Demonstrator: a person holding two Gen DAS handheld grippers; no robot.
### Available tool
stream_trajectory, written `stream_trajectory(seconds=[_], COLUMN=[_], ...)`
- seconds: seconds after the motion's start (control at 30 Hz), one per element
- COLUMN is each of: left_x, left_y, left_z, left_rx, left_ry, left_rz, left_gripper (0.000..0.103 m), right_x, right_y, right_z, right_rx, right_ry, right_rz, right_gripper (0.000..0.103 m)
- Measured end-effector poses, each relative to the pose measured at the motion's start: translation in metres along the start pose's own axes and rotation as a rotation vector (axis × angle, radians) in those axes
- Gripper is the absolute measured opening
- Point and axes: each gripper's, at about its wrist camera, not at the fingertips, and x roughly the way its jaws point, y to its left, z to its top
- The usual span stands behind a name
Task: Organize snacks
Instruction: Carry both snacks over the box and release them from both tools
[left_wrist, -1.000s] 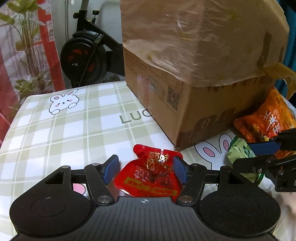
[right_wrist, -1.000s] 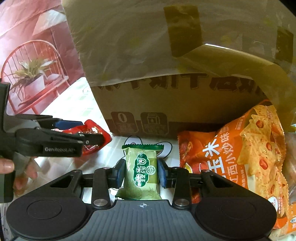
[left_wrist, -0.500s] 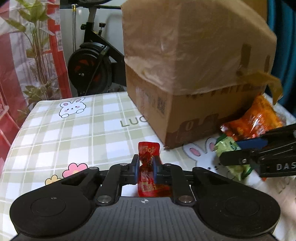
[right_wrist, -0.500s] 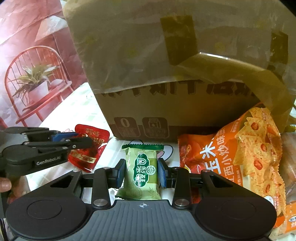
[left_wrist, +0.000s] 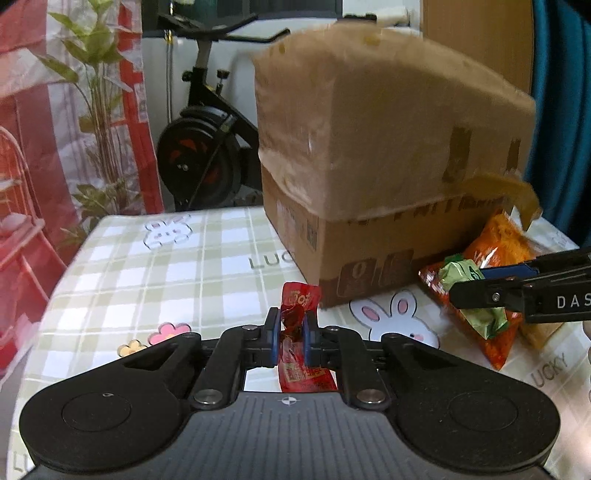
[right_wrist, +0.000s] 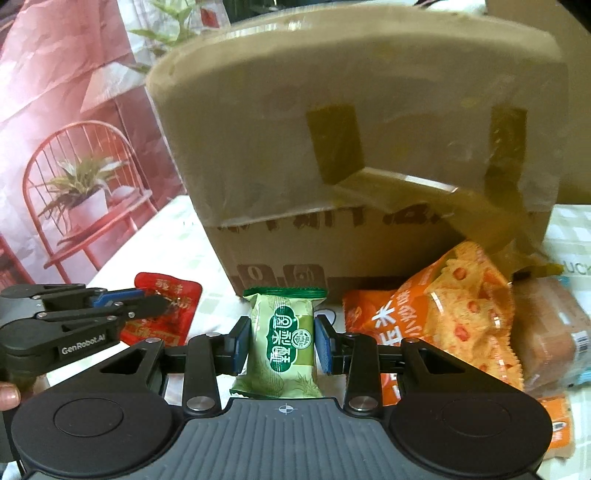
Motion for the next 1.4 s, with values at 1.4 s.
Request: stream_trajectory(seconds=[1.4], left_x=[0.047], left_y=[-0.112], left_z=[0.215], left_rx=[0.091], left_ry=[-0.295], left_rz=[-0.089], left_gripper=[0.014], right_x=[-0.024], right_y=[-0.125], right_z=[0.171], right_rx=[-0.036], right_ry=[-0.359], right_rz=[-0.113], right_gripper=[0.034])
